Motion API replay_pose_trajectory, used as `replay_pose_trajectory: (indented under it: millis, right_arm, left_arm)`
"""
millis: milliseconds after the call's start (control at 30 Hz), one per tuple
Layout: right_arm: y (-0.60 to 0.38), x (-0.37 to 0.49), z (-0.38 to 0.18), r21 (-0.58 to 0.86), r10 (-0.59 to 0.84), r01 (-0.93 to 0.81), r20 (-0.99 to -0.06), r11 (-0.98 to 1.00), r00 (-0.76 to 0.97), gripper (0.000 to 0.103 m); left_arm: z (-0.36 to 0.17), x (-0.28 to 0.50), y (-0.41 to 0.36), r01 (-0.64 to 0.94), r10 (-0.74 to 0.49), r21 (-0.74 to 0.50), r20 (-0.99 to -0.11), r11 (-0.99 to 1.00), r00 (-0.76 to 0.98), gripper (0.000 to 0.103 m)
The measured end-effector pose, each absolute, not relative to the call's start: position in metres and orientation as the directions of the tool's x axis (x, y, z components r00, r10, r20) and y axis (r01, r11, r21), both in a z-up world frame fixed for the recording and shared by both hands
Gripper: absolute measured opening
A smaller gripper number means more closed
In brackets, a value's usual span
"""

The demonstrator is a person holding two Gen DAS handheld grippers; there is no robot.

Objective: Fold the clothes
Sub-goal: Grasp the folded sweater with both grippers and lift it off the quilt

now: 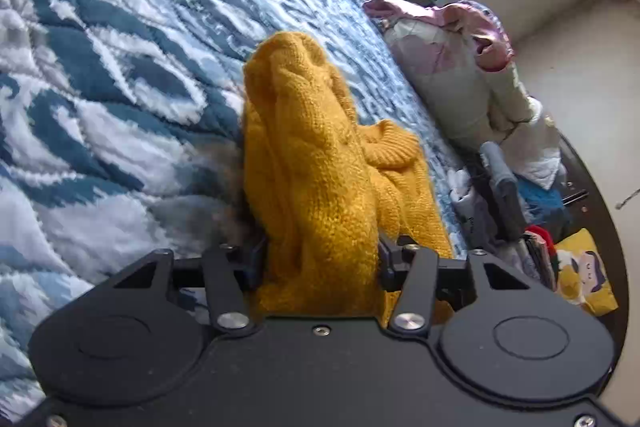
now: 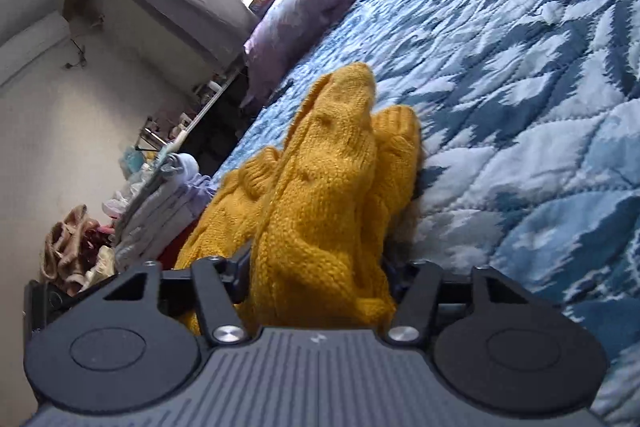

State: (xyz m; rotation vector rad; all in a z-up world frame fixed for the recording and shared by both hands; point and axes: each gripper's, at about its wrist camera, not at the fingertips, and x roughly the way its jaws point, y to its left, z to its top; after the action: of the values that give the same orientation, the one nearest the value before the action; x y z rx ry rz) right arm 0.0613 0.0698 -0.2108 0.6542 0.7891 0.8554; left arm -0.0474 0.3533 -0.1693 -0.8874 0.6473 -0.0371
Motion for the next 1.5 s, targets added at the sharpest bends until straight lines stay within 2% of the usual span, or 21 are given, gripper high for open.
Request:
replay_pose_trajectory:
  millis: [233, 567, 833, 1033, 1367, 1500]
  right_arm:
    - [0.079, 0.064, -0.188, 0.774, 0.869, -0.444, -0.268, 0.452, 0.416, 0.056]
    - [0.134, 0.072, -0.147, 0.756, 0.912, -0.531, -0.217, 0.383, 0.349, 0.056]
    - [0.212, 0.09, -0.106, 0.743, 0.955, -0.605, -0.176, 0.287, 0.237, 0.056]
    - [0.272, 0.085, -0.074, 0.736, 0.982, -0.65, -0.135, 0.189, 0.134, 0.056]
    - [0.407, 0.025, -0.007, 0.768, 0.989, -0.633, 0.009, -0.1, -0.145, 0.056]
    - [0.462, -0.007, 0.008, 0.786, 0.97, -0.59, 0.049, -0.184, -0.237, 0.056]
  left_arm:
    - [-0.148, -0.058, 0.363, -0.177, -0.269, -0.746, -0.435, 0.642, 0.86, 0.048]
    - [-0.12, -0.084, 0.403, -0.159, -0.174, -0.771, -0.33, 0.616, 0.928, 0.048]
    - [-0.089, -0.109, 0.456, -0.207, -0.029, -0.801, -0.269, 0.563, 0.963, 0.048]
    - [-0.055, -0.142, 0.493, -0.239, 0.081, -0.778, -0.237, 0.581, 0.968, 0.048]
    - [0.026, -0.267, 0.567, -0.319, 0.341, -0.746, -0.132, 0.585, 0.931, 0.048]
    - [0.035, -0.31, 0.598, -0.342, 0.412, -0.757, -0.106, 0.556, 0.905, 0.048]
